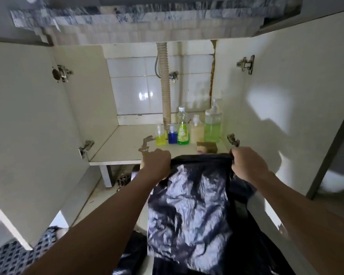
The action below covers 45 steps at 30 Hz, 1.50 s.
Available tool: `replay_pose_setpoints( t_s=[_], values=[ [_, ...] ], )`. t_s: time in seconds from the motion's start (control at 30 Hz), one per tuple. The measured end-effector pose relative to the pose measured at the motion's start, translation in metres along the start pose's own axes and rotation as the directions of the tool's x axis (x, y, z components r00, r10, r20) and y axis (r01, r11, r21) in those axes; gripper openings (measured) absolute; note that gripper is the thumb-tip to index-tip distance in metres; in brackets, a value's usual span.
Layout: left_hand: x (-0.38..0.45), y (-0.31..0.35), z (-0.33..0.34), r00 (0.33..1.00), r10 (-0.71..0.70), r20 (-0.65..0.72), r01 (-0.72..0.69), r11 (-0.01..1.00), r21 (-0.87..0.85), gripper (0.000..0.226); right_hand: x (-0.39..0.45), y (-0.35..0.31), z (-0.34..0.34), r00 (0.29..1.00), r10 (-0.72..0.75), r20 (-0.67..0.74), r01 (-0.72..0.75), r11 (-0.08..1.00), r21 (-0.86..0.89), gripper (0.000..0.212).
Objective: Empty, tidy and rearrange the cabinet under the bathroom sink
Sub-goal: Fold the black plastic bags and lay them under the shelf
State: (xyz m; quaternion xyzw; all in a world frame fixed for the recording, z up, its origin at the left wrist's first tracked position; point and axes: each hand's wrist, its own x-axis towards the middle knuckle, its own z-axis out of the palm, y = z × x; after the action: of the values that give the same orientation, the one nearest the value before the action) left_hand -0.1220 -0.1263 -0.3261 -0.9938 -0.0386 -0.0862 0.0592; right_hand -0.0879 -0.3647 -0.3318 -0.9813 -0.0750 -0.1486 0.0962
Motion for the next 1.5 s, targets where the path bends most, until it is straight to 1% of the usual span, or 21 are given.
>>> replay_pose_setpoints(
  t_s=[0.1,0.17,0.3,0.33,0.4,0.47,0.5,0.53,0.57,0.6,0.63,0.67,0.77,0.87,0.93,1.03,1.1,1.23,1.33,1.43,1.5],
  values=[
    [0.004,0.0,-0.01,0.988,-0.046,-0.147,0.025,0.989,-0.143,0.02,0.009,0.005,-0.01,0.983,0.035,-0.181,-0.012,0.992,0.124,0.017],
    [-0.002,-0.001,-0.017,0.971,-0.073,-0.226,0.017,0.971,-0.24,0.016,0.008,0.005,-0.023,0.96,0.017,-0.28,0.043,0.978,0.206,0.022],
    [-0.021,-0.006,-0.023,0.958,-0.002,-0.287,-0.064,0.973,-0.22,0.017,-0.008,0.008,-0.046,0.904,-0.064,-0.423,0.191,0.944,0.267,0.032],
    [-0.026,-0.007,-0.022,0.957,0.024,-0.288,-0.081,0.979,-0.188,0.017,-0.013,0.012,-0.046,0.911,-0.088,-0.402,0.212,0.938,0.275,0.032],
    [-0.039,-0.008,-0.01,0.968,0.125,-0.217,-0.141,0.988,-0.056,0.019,-0.025,0.026,-0.032,0.961,-0.127,-0.246,0.194,0.943,0.27,0.032],
    [-0.056,-0.005,0.01,0.971,0.238,0.009,-0.239,0.969,0.066,0.027,-0.037,0.046,-0.005,0.987,-0.154,0.052,0.14,0.969,0.205,0.028],
    [-0.064,-0.003,0.022,0.955,0.262,0.138,-0.276,0.957,0.091,0.031,-0.043,0.054,0.01,0.958,-0.159,0.237,0.126,0.981,0.146,0.023],
    [-0.071,-0.001,0.036,0.929,0.281,0.24,-0.311,0.946,0.095,0.032,-0.049,0.061,0.024,0.902,-0.145,0.406,0.12,0.989,0.087,0.017],
    [-0.078,0.001,0.051,0.905,0.3,0.303,-0.338,0.937,0.082,0.032,-0.056,0.063,0.035,0.839,-0.11,0.534,0.108,0.994,0.035,0.021],
    [-0.083,0.002,0.066,0.886,0.311,0.345,-0.353,0.933,0.066,0.032,-0.061,0.065,0.046,0.787,-0.072,0.613,0.094,0.996,-0.003,0.028],
    [-0.086,0.004,0.081,0.872,0.316,0.375,-0.359,0.932,0.048,0.032,-0.065,0.067,0.057,0.762,-0.031,0.647,0.074,0.996,-0.039,0.03],
    [-0.09,0.005,0.096,0.857,0.319,0.404,-0.36,0.932,0.028,0.033,-0.068,0.069,0.067,0.76,-0.001,0.65,0.066,0.995,-0.076,0.028],
    [-0.098,0.012,0.129,0.825,0.297,0.481,-0.321,0.946,-0.035,0.039,-0.08,0.075,0.104,0.829,0.083,0.553,-0.006,0.99,-0.141,0.017],
    [-0.109,0.023,0.163,0.795,0.271,0.543,-0.244,0.962,-0.123,0.045,-0.11,0.082,0.145,0.824,0.144,0.547,-0.079,0.987,-0.141,0.014],
    [-0.126,0.035,0.19,0.761,0.257,0.596,-0.173,0.965,-0.195,0.049,-0.133,0.087,0.163,0.778,0.181,0.601,-0.097,0.981,-0.169,0.008],
    [-0.159,0.052,0.227,0.718,0.222,0.66,-0.071,0.966,-0.248,0.057,-0.161,0.097,0.187,0.671,0.2,0.714,-0.091,0.978,-0.189,0.025],
    [-0.177,0.058,0.243,0.698,0.209,0.685,-0.017,0.961,-0.276,0.061,-0.174,0.1,0.197,0.639,0.232,0.734,-0.11,0.971,-0.212,0.032],
    [-0.188,0.059,0.255,0.658,0.22,0.72,0.001,0.956,-0.293,0.07,-0.181,0.095,0.204,0.599,0.283,0.749,-0.123,0.957,-0.263,0.041],
    [-0.177,0.054,0.243,0.668,0.222,0.711,0.008,0.952,-0.305,0.063,-0.17,0.074,0.196,0.599,0.247,0.762,-0.137,0.969,-0.207,0.039],
    [-0.147,0.037,0.212,0.697,0.258,0.669,-0.075,0.954,-0.29,0.05,-0.146,0.03,0.186,0.653,0.172,0.738,-0.162,0.983,-0.086,0.041],
    [-0.117,0.013,0.182,0.737,0.258,0.625,-0.127,0.961,-0.246,0.05,-0.124,-0.009,0.178,0.69,0.08,0.72,-0.168,0.984,0.052,0.045]
  ],
)
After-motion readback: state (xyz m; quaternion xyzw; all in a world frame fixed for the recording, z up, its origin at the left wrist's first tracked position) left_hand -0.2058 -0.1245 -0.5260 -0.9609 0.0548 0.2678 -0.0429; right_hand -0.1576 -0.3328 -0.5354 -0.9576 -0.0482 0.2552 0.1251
